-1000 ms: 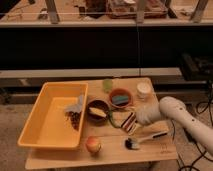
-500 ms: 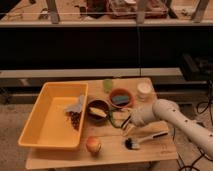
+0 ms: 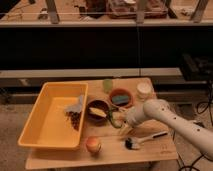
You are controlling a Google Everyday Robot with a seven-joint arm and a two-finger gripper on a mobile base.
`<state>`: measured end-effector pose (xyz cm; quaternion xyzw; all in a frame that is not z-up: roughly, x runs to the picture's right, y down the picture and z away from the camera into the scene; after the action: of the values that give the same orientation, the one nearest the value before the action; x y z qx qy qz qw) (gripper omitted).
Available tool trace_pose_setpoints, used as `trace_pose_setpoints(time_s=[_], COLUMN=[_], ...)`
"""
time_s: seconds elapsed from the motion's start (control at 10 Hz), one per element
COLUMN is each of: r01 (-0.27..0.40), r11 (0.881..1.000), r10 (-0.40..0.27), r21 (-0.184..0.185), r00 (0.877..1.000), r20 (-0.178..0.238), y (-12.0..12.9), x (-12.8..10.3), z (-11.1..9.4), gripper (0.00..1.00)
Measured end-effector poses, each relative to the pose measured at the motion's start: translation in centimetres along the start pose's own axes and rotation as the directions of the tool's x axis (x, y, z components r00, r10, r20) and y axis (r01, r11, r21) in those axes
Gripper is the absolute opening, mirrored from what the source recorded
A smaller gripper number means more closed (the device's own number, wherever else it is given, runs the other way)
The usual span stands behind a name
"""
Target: Place pepper in tray
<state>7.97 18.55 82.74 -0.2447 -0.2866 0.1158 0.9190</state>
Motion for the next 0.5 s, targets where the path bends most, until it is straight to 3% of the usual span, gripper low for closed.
trace_pose_setpoints(time_s=[0.5], r01=[-0.025], r11=[0.999], r10=[0.025], r21=[-0.031], r00=[0.999], r20=[0.028], y=[0.1], x=[0.3], z=[2.9], gripper=[0.80])
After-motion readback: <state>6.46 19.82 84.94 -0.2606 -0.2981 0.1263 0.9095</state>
